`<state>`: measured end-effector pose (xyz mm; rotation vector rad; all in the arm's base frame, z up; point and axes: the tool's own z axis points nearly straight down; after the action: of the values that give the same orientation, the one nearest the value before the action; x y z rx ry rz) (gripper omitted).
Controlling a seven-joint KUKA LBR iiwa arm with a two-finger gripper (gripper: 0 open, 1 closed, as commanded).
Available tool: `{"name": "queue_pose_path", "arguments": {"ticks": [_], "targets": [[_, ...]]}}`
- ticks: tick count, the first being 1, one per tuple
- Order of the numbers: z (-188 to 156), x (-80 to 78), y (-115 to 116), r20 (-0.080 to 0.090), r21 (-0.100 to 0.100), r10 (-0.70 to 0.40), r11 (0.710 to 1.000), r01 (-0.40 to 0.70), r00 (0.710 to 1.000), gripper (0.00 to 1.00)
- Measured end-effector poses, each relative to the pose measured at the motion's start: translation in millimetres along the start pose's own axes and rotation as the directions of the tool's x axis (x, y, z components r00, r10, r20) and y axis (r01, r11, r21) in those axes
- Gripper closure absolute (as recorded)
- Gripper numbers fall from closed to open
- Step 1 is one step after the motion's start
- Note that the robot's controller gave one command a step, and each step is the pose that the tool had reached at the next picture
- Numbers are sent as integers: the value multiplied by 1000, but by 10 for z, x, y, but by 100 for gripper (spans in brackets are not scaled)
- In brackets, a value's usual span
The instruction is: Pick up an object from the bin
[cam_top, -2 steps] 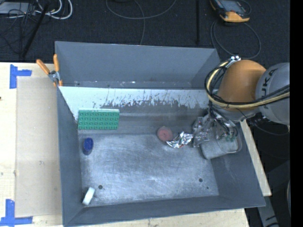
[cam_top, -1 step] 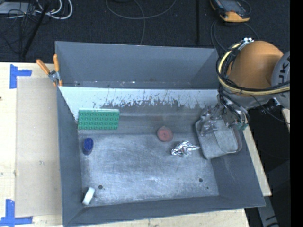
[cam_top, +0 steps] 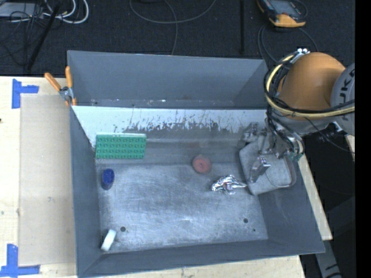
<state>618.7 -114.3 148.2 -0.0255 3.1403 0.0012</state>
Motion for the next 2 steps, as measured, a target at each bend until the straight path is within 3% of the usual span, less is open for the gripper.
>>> {"name": "queue_pose_path", "arguments": {"ticks": [1, 2], "targets": [[710, 539, 293, -7, 3, 483, 876, -483, 876, 0], [691, 524, 290, -3, 1, 483, 876, -483, 876, 100]]}}
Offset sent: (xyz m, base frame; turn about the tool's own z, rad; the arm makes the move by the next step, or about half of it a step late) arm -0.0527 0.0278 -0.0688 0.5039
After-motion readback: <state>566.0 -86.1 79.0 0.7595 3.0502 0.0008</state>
